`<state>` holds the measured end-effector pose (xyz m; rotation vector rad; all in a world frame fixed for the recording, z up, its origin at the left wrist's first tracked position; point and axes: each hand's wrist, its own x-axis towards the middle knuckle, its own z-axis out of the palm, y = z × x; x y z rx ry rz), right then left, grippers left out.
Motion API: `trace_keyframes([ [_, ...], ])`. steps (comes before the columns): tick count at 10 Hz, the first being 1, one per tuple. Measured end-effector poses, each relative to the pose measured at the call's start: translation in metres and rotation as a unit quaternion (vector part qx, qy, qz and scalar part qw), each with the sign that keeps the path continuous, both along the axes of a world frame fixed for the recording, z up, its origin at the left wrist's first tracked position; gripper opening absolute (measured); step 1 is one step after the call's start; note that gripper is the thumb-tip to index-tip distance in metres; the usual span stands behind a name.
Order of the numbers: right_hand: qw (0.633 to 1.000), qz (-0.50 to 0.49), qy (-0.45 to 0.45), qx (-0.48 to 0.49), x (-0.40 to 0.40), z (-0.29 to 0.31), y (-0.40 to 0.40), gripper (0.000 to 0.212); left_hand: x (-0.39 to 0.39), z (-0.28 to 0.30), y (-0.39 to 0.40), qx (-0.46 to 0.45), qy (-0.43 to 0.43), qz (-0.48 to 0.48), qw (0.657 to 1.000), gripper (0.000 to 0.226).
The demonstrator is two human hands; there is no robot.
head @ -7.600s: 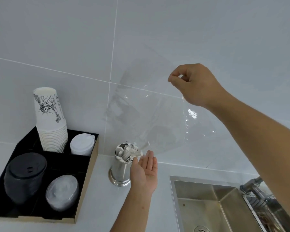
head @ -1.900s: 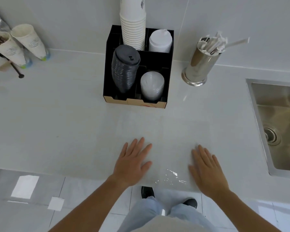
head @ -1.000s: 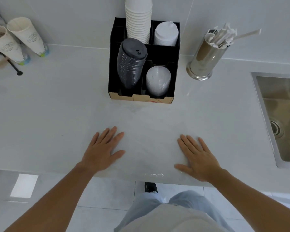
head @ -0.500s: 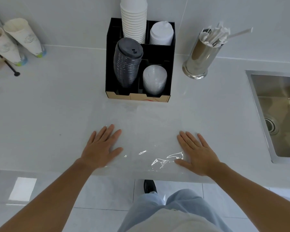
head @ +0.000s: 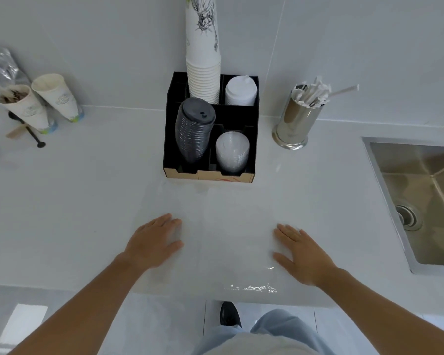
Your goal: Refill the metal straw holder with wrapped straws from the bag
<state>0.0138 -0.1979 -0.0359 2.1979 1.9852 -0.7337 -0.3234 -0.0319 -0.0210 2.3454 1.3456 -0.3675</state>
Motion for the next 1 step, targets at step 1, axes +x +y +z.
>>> trace_keyframes([
  [1, 0.984, -0.153, 0.093, 0.011, 0.0015, 0.0186, 0.0141, 0.062, 0.0115, 0.0127, 0.0051, 0.012, 0.009, 0.009, 1.0, 0.053],
])
